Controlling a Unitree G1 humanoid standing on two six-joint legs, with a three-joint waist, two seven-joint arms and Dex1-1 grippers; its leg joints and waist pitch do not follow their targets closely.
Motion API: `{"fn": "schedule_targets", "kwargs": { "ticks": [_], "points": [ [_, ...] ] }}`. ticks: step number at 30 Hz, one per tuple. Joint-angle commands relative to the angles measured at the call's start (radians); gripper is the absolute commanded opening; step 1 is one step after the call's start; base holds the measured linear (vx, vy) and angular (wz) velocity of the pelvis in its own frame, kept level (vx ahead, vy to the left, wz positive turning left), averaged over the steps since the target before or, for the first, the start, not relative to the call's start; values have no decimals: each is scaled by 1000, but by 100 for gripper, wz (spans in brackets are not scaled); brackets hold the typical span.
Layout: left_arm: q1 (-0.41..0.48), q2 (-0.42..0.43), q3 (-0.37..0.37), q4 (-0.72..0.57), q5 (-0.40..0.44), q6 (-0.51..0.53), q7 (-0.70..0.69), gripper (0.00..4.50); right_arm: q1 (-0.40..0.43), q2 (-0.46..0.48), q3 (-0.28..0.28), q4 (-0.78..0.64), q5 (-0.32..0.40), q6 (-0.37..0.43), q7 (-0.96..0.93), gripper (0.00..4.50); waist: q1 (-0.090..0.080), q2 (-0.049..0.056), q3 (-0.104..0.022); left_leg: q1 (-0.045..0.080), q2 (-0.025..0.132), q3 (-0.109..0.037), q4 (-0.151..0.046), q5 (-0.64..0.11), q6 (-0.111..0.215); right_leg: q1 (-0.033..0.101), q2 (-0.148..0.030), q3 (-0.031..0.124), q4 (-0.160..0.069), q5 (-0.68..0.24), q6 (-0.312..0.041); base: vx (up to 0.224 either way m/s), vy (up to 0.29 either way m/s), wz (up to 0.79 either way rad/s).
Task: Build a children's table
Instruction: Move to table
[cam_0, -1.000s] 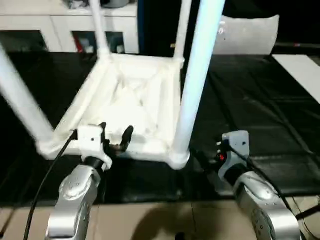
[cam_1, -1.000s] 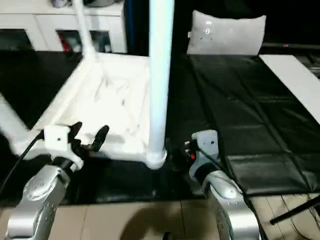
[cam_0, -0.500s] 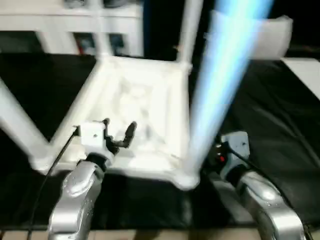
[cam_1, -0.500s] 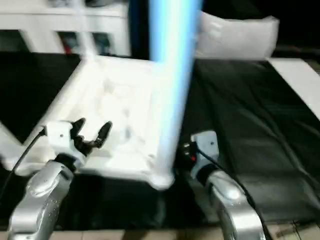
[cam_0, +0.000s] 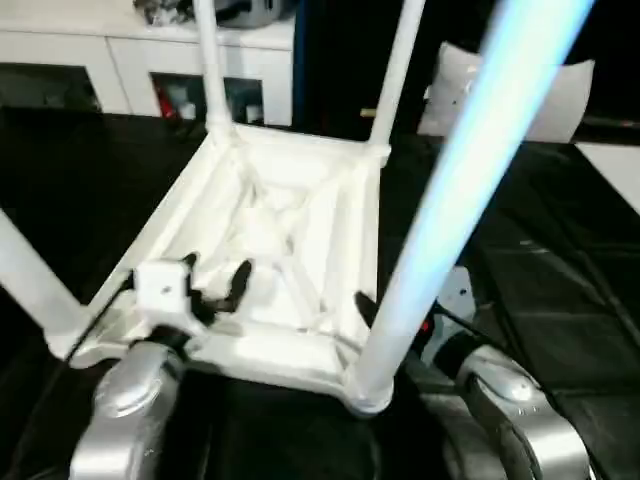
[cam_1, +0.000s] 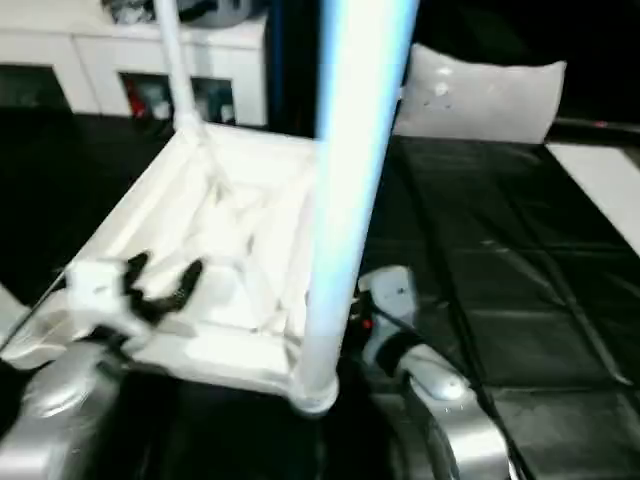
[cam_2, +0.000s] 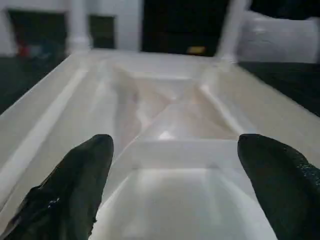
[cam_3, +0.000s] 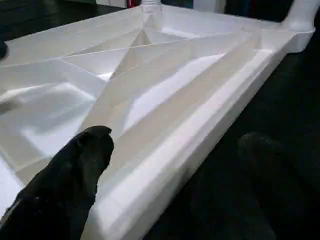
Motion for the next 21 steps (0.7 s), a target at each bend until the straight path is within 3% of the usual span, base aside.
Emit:
{"fn": "schedule_targets", "kwargs": {
  "ticks": [1,2,3,6,7,8,11,14,15,16,17,21],
  "points": [
    [-23,20,-29,-1,-7,3,-52,446,4,-22,-27,13,-7,-25,9,450,-9,17,-22,-5,68,-5,-124,-144,-21,51,-74,47,-75,-124,-193,-60,-6,0],
    [-33,51,-43,-5,-18,25,-97,446,1,-36,-38,9,0,-30,29,450,-10,22,-23,-3,67,-2,-126,-181,-17,50,-78,52,-85,-181,-181,-60,-6,0],
    [-33,51,-43,-5,-18,25,-97,446,1,-36,-38,9,0,-30,29,450,-11,18,-23,-5,68,-1,-128,-186,-11,49,-80,55,-88,-201,-174,-59,-19,1],
    [-48,86,-69,-5,-30,40,-160,446,0,-54,-58,6,15,-33,55,450,-10,15,-27,-7,66,8,-125,-141,12,45,-81,59,-91,-213,-169,0,0,0],
    [-55,108,-95,-15,-46,35,-227,446,2,-79,-70,3,32,-27,81,450,-11,13,-28,-11,67,11,-126,-106,19,46,-80,59,-90,-191,-172,0,0,0],
    [-55,108,-95,-15,-46,35,-227,446,2,-79,-70,3,32,-27,81,450,-10,18,-30,-11,69,13,-124,-84,23,44,-79,57,-87,-163,-180,0,0,0],
    [-72,167,-129,-31,-68,45,-336,446,8,-155,-95,-2,64,-48,169,450,-8,17,-33,-11,70,20,-123,-62,35,45,-75,56,-83,-112,-193,0,0,0],
    [-89,280,-163,-83,-145,120,-518,446,17,-265,-105,-14,93,-52,303,450,-8,17,-35,-15,70,23,-121,-24,54,46,-73,53,-75,-61,-218,0,0,0],
    [-89,280,-163,-83,-145,120,-518,446,17,-265,-105,-14,93,-52,303,450,-9,15,-35,-14,69,25,-120,-23,58,46,-73,53,-74,-58,-223,0,0,0],
    [-106,363,-191,-112,-169,172,-618,446,26,-324,-110,-23,103,-59,381,450,-7,18,-35,-13,70,25,-120,-24,68,44,-73,50,-74,-65,-232,0,0,0],
    [-112,391,-201,-122,-174,188,-651,446,30,-343,-112,-24,107,-62,405,450,-4,19,-37,-10,71,24,-120,-24,73,43,-72,50,-73,-65,-232,0,0,0],
    [-135,482,-268,-142,-143,177,-771,446,39,-408,-109,-34,134,-61,490,450,-6,17,-32,-12,72,27,-122,-49,86,43,-74,50,-77,-100,-245,0,0,0]
  ]
}}
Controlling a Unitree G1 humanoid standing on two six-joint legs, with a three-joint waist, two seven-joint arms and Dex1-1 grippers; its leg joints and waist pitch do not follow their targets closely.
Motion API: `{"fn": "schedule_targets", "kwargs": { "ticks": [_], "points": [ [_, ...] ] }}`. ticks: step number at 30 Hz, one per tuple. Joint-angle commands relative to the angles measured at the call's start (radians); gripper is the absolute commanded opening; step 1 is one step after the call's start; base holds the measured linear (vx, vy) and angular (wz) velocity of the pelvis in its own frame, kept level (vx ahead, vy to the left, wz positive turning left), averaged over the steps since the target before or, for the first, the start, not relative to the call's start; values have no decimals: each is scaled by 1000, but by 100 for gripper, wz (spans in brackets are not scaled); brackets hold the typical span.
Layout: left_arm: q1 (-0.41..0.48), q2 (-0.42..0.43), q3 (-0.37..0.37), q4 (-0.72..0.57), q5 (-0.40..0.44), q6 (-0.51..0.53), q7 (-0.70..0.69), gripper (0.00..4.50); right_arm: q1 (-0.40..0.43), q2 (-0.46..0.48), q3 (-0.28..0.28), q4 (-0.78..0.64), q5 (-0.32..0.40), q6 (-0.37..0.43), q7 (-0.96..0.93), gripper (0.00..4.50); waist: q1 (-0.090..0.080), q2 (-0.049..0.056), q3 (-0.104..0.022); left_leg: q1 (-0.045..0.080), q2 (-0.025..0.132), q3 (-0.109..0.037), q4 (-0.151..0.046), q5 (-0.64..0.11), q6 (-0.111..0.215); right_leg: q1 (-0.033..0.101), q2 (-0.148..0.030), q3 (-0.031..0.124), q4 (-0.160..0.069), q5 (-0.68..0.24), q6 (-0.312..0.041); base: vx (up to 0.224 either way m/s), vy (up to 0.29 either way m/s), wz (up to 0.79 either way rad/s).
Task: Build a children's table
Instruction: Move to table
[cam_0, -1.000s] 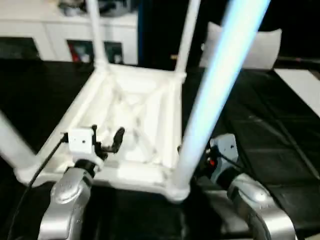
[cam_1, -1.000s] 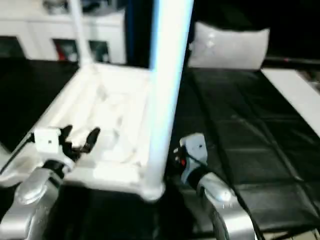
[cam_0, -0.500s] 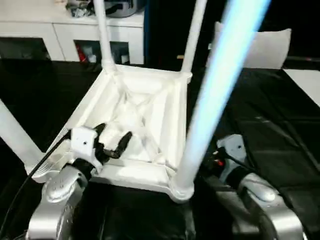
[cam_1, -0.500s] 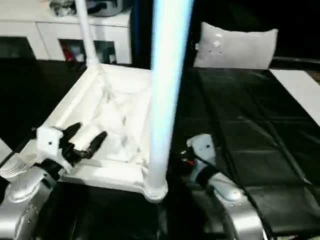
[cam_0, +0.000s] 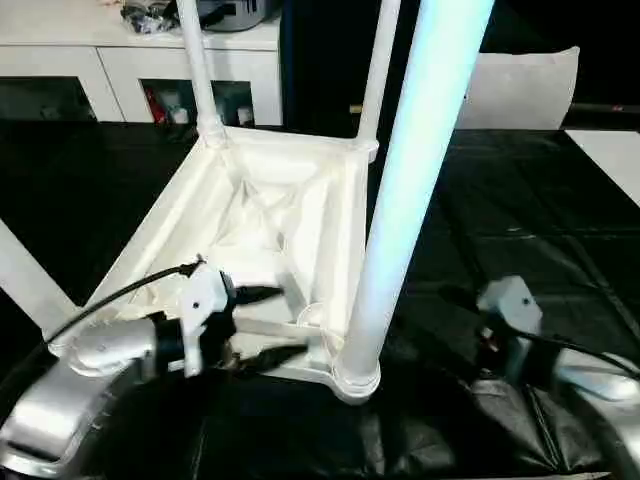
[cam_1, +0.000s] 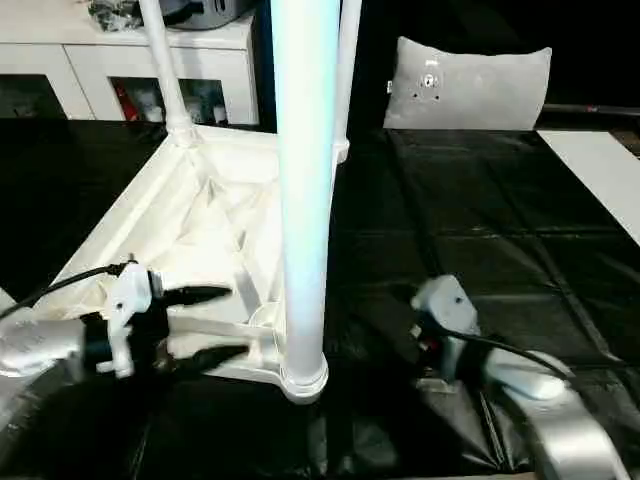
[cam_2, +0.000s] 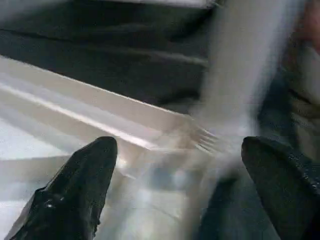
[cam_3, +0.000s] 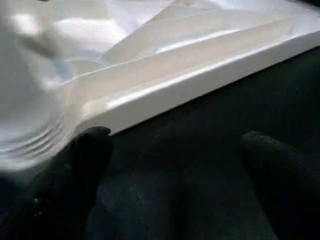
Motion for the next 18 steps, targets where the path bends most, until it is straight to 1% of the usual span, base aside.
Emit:
{"fn": "schedule_targets", "kwargs": {
  "ticks": [1,2,3,4,5,6,7,8,9,10,11,12,13,14,15,16,18],
  "points": [
    [-33,60,-81,-24,43,-14,-118,446,4,-50,0,-32,34,-1,82,450,6,6,-36,-18,53,-5,-89,-103,86,47,-76,51,-79,-150,-233,0,0,0],
    [-56,65,-107,-3,80,-34,-129,446,4,-65,6,-40,40,2,105,450,6,6,-35,-18,55,-5,-91,-113,85,47,-76,52,-79,-166,-229,0,0,0],
    [-70,66,-122,11,103,-47,-133,429,4,-73,10,-44,43,3,120,450,5,6,-34,-18,55,-4,-91,-115,85,46,-76,52,-81,-173,-227,0,0,0],
    [-88,62,-136,30,120,-53,-133,429,4,-80,15,-52,48,8,134,450,6,6,-35,-17,56,-4,-90,-117,80,48,-78,53,-82,-183,-224,0,0,0],
    [-105,55,-149,47,132,-55,-133,418,6,-87,20,-61,53,15,147,450,9,5,-36,-17,55,-2,-88,-109,78,47,-79,53,-84,-187,-221,0,0,0],
    [-121,53,-162,62,142,-62,-136,418,8,-95,25,-70,58,21,160,450,10,5,-37,-17,55,-2,-88,-102,75,48,-80,53,-83,-185,-222,0,0,0],
    [-148,46,-190,91,171,-76,-140,410,17,-113,35,-92,66,34,181,450,12,6,-38,-18,56,-2,-88,-98,71,48,-79,52,-82,-180,-225,0,0,0],
    [-148,46,-190,91,171,-76,-140,394,17,-113,35,-92,66,34,181,450,13,6,-37,-19,56,-2,-89,-96,73,49,-77,52,-84,-180,-220,0,0,0],
    [-163,41,-207,107,186,-77,-142,383,24,-124,39,-108,70,44,192,450,15,5,-41,-18,56,-2,-86,-81,71,49,-79,52,-80,-160,-222,0,0,0],
    [-174,37,-220,121,195,-73,-142,375,29,-133,41,-120,73,50,197,450,15,10,-41,-20,56,-2,-86,-75,70,49,-78,52,-79,-144,-227,0,0,0],
    [-181,37,-228,128,198,-71,-143,370,31,-137,42,-124,75,51,200,450,15,9,-42,-19,56,-2,-85,-73,68,50,-78,51,-78,-135,-227,0,0,0],
    [-187,39,-239,139,207,-78,-147,370,33,-141,42,-129,78,53,202,450,16,12,-44,-20,56,-3,-84,-67,67,50,-79,51,-76,-124,-232,0,0,0],
    [-190,42,-246,146,214,-84,-151,349,34,-143,41,-132,80,55,202,450,14,10,-43,-23,56,-4,-85,-68,67,52,-79,51,-77,-118,-237,0,0,0],
    [-190,42,-246,146,214,-84,-151,349,34,-143,41,-132,80,55,202,450,14,10,-43,-23,56,-4,-85,-68,67,52,-79,51,-77,-118,-237,0,0,0],
    [-202,38,-256,171,232,-89,-150,337,37,-149,38,-142,85,60,207,450,14,13,-43,-21,56,-3,-85,-75,65,51,-80,51,-77,-123,-241,0,0,0],
    [-211,33,-260,188,240,-96,-149,331,39,-151,37,-146,86,62,209,450,13,10,-41,-20,55,-2,-85,-88,66,49,-78,51,-80,-141,-238,0,0,0],
    [-228,23,-266,221,254,-111,-149,326,43,-153,37,-154,86,66,210,450,15,12,-41,-20,55,-2,-86,-92,64,50,-79,51,-83,-160,-236,0,0,0]
  ]
}}
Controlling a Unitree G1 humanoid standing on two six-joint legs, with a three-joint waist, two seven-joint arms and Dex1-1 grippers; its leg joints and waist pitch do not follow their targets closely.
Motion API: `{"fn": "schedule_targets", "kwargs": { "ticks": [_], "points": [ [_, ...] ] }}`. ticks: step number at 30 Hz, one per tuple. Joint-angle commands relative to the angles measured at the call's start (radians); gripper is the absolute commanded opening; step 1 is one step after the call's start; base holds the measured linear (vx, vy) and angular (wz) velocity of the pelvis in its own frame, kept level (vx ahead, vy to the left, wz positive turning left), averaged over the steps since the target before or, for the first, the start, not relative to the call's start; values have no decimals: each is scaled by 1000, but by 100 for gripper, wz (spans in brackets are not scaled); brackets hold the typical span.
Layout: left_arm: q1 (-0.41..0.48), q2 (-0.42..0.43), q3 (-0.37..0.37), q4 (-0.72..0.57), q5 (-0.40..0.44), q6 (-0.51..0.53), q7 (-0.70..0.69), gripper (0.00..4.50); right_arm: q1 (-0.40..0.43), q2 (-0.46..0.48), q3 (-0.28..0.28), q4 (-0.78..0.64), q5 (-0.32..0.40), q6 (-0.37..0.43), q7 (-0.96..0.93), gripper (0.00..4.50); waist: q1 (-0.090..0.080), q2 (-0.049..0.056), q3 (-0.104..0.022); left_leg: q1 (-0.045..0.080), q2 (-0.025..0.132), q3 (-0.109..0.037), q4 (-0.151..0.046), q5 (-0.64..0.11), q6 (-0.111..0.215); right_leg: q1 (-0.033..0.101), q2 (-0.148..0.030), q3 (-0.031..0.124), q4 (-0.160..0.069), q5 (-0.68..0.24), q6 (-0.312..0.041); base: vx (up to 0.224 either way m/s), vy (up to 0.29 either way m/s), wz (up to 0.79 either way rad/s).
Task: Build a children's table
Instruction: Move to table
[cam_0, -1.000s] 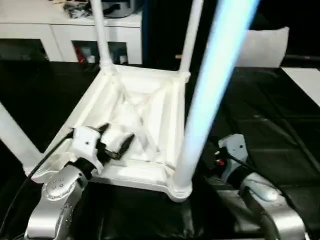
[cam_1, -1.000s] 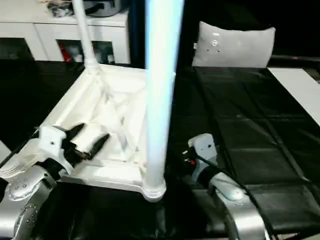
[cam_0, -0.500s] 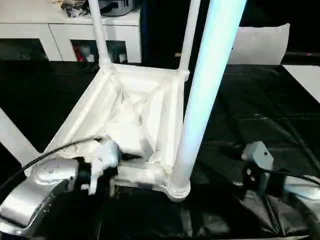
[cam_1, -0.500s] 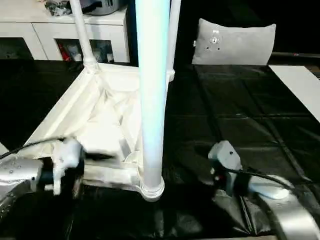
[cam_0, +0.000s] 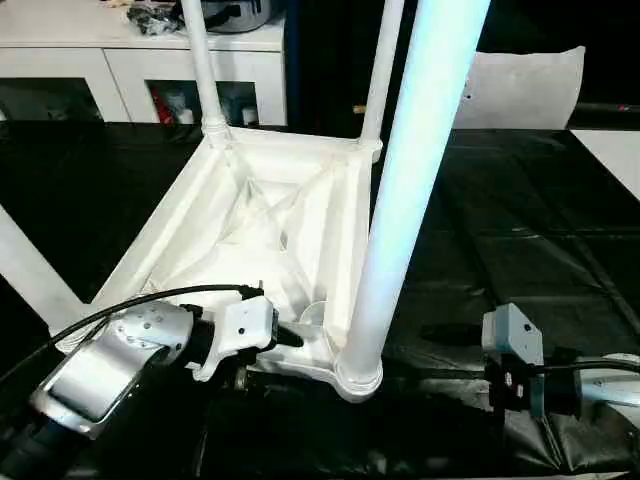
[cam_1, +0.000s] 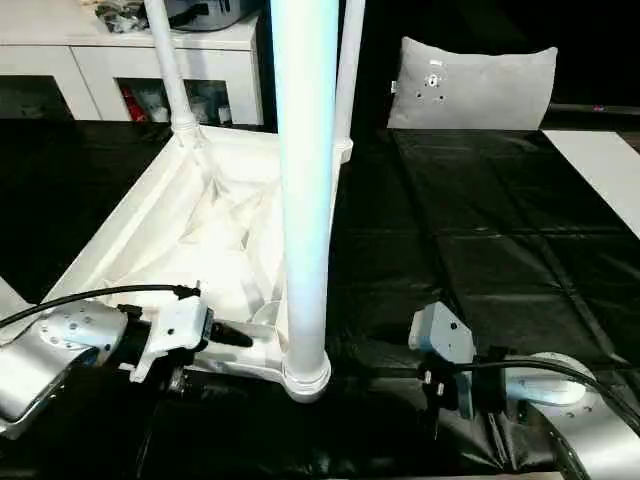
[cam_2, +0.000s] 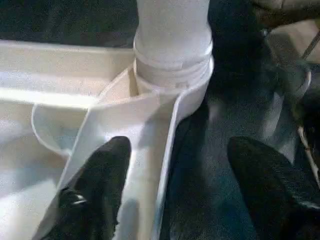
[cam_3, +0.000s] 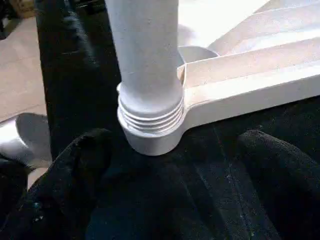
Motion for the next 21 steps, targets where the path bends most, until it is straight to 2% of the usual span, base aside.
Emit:
{"fn": "schedule_targets", "kwargs": {
  "ticks": [1,6,8,17,18,19,21],
  "points": [
    [-26,-6,-10,30,28,-25,-10,304,5,-14,-5,-37,4,13,4,450,4,3,-42,-19,53,-4,-86,-99,62,49,-79,53,-84,-168,-230,0,0,0],
    [-49,-14,-21,56,38,-43,-20,282,9,-9,9,-40,-6,12,-4,450,5,5,-44,-20,55,-6,-87,-92,58,49,-80,52,-80,-147,-233,0,0,0],
    [-54,-17,-25,61,39,-47,-22,249,10,-10,11,-40,-8,10,-5,450,5,5,-44,-21,56,-6,-87,-92,56,50,-81,53,-80,-142,-237,0,0,0],
    [-80,-24,-39,117,86,-89,-22,194,1,-4,19,-36,-13,9,-15,450,5,4,-43,-22,55,-6,-88,-96,56,49,-80,53,-83,-166,-225,0,0,0],
    [-84,-23,-43,126,92,-94,-21,169,-2,-3,22,-34,-13,8,-17,450,5,3,-43,-22,56,-7,-88,-96,54,50,-82,53,-83,-163,-226,0,0,0],
    [-87,-25,-43,134,99,-97,-15,161,-4,-2,23,-32,-13,7,-18,450,5,3,-43,-21,56,-6,-88,-97,54,49,-82,53,-83,-165,-226,0,0,0],
    [-92,-28,-43,144,112,-106,-3,159,-6,1,24,-30,-13,6,-19,450,5,3,-45,-21,56,-6,-87,-91,54,50,-82,53,-81,-152,-229,0,0,0]
  ]
}}
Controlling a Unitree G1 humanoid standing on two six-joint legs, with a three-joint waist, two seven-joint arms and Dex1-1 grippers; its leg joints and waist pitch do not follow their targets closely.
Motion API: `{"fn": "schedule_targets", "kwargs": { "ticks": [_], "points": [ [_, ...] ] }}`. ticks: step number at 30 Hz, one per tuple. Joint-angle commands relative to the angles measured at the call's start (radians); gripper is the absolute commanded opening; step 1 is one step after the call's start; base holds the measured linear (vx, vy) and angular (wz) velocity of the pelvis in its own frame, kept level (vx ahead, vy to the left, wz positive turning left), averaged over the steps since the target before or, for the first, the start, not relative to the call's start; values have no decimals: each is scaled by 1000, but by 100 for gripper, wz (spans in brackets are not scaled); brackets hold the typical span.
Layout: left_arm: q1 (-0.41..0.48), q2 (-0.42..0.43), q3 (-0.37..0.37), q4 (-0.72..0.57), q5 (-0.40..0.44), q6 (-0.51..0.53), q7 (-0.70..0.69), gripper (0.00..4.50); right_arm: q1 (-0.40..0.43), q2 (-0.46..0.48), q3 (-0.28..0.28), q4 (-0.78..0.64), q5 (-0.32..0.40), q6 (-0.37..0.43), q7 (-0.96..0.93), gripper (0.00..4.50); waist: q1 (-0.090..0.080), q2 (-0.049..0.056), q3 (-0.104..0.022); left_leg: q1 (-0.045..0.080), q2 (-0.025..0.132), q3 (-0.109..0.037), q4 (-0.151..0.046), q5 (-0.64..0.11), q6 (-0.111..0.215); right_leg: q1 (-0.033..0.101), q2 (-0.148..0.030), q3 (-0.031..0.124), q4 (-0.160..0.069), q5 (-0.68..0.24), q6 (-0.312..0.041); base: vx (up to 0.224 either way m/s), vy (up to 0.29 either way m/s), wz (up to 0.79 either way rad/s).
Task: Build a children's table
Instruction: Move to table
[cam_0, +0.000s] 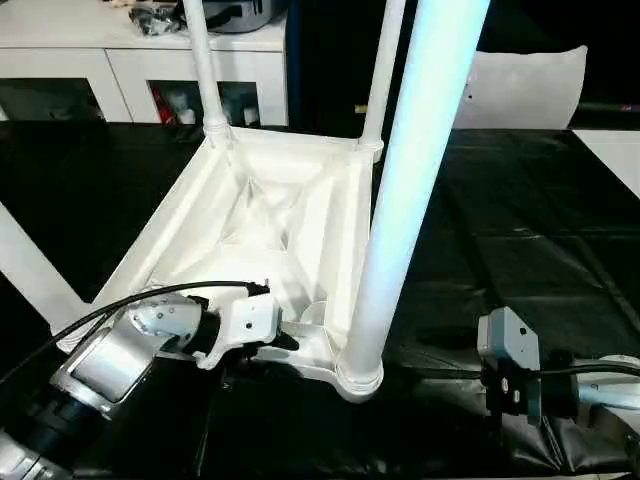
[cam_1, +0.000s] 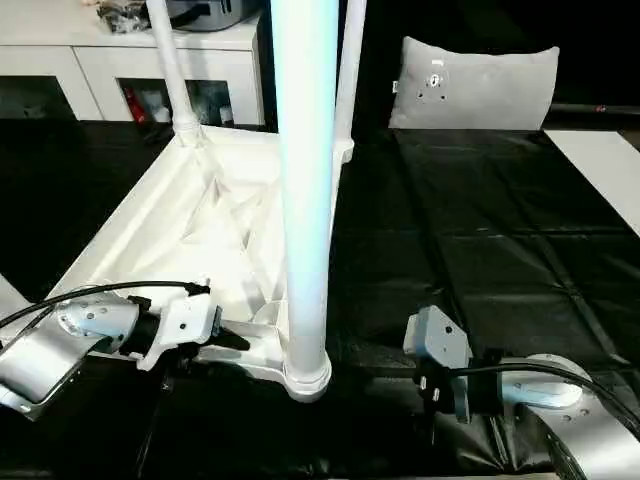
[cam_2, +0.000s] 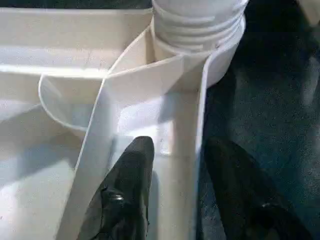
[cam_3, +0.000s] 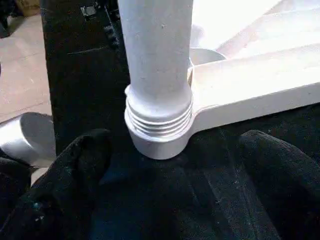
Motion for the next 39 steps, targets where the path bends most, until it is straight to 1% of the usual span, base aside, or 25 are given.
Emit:
{"fn": "schedule_targets", "kwargs": {
  "ticks": [1,4,8,9,10,12,13,14,15,16,18,20,21,22,23,24,25,26,27,30,31,33,34,36,39],
  "points": [
    [-20,-6,1,15,29,-21,24,157,-10,0,7,-2,-9,2,-2,450,4,1,-44,-21,57,-7,-87,-82,57,51,-82,54,-80,-138,-231,0,0,0],
    [-23,-12,3,23,41,-23,36,119,-10,1,7,-1,-9,2,-4,450,5,1,-42,-20,57,-6,-88,-95,55,50,-83,54,-82,-154,-233,0,0,0],
    [-26,-36,18,36,41,-2,71,105,-9,3,6,-1,-8,1,-8,450,9,1,-40,-18,58,-4,-89,-123,50,46,-84,55,-88,-209,-224,0,0,0],
    [-25,-40,20,35,39,10,73,81,-8,3,6,-1,-8,1,-9,450,10,2,-39,-17,58,-4,-91,-132,48,45,-84,55,-90,-233,-218,0,0,0],
    [-23,-44,21,32,39,20,80,76,-8,3,6,0,-8,1,-11,450,10,0,-38,-20,58,-5,-93,-137,44,46,-85,55,-92,-253,-207,0,0,0],
    [-23,-46,21,34,43,21,83,71,-8,3,5,0,-8,1,-12,450,10,0,-39,-20,58,-5,-93,-137,44,46,-84,54,-92,-257,-202,0,0,0],
    [-19,-53,22,31,46,35,95,51,-8,5,3,1,-9,0,-16,450,9,1,-40,-21,58,-5,-92,-128,46,45,-84,55,-91,-248,-199,0,0,0],
    [-16,-65,25,26,50,57,116,51,-9,8,1,4,-12,-2,-22,450,9,1,-40,-21,58,-5,-92,-128,46,45,-84,55,-91,-248,-199,0,0,0],
    [-16,-65,25,26,50,57,116,40,-9,8,1,4,-12,-2,-22,450,8,1,-40,-21,57,-5,-91,-121,46,45,-84,55,-91,-236,-202,0,0,0],
    [-9,-100,38,13,39,98,158,33,-13,18,-6,15,-22,-8,-42,450,8,1,-41,-23,58,-5,-91,-113,45,46,-85,55,-89,-224,-205,0,0,0],
    [-7,-124,45,3,31,112,179,24,-18,23,-9,24,-28,-9,-53,450,7,1,-43,-24,57,-5,-88,-93,46,47,-84,53,-87,-193,-217,0,0,0],
    [-1,-154,37,-18,24,130,195,16,-26,24,-14,37,-34,-7,-63,450,2,-5,-49,-34,53,-5,-83,-33,58,56,-83,52,-77,-102,-225,0,0,0],
    [0,-160,36,-22,23,136,198,16,-27,24,-15,40,-36,-7,-66,450,0,-5,-49,-35,53,-5,-82,-24,61,56,-82,51,-76,-85,-228,0,0,0],
    [2,-175,33,-31,19,150,206,5,-31,23,-17,47,-42,-7,-72,450,-5,-5,-50,-34,52,-4,-79,-18,68,56,-82,50,-76,-69,-235,0,0,0],
    [5,-197,28,-42,18,168,221,2,-36,23,-20,57,-51,-11,-81,450,-8,-8,-50,-34,49,-2,-77,-18,73,57,-82,50,-78,-66,-237,0,0,0],
    [5,-197,28,-42,18,168,221,2,-36,23,-20,57,-51,-11,-81,450,-9,-7,-50,-33,50,-2,-78,-18,74,57,-82,50,-77,-67,-240,0,0,0],
    [5,-224,25,-48,22,184,244,2,-43,26,-25,66,-59,-19,-91,450,-10,-7,-49,-33,50,-1,-78,-20,81,56,-80,50,-80,-77,-238,0,0,0],
    [4,-229,24,-47,25,183,248,2,-45,27,-26,68,-60,-19,-94,450,-12,-5,-48,-32,52,-1,-78,-24,82,54,-80,49,-80,-81,-243,0,0,0],
    [2,-240,23,-44,32,181,258,2,-49,30,-28,72,-62,-20,-102,450,-13,-7,-47,-32,52,-1,-78,-29,84,54,-80,49,-82,-90,-244,0,0,0],
    [-9,-255,23,-29,39,164,269,2,-66,43,-31,94,-85,-33,-134,450,-12,-7,-45,-30,53,0,-80,-48,85,52,-80,49,-87,-134,-233,0,0,0],
    [-18,-242,12,-20,53,144,257,2,-80,50,-34,111,-98,-45,-151,450,-11,-6,-44,-30,53,0,-81,-57,81,50,-80,49,-88,-152,-227,0,0,0],
    [-22,-222,2,-15,66,118,239,2,-87,51,-36,118,-100,-49,-153,450,-13,-7,-45,-30,52,-1,-82,-60,78,52,-79,49,-88,-158,-223,0,0,0],
    [-22,-193,-8,-11,74,80,202,2,-94,50,-37,121,-92,-47,-151,450,-13,-6,-45,-31,52,-2,-82,-57,81,52,-78,50,-87,-147,-218,0,0,0],
    [-22,-185,-7,-10,71,80,190,2,-95,50,-39,121,-85,-44,-149,450,-13,-5,-46,-29,54,-1,-82,-52,82,51,-79,51,-84,-128,-220,0,0,0],
    [-27,-168,-2,0,68,42,167,2,-97,50,-39,127,-85,-50,-143,450,-9,-1,-48,-26,55,0,-81,-36,84,50,-79,50,-79,-82,-237,0,0,0]
  ]
}}
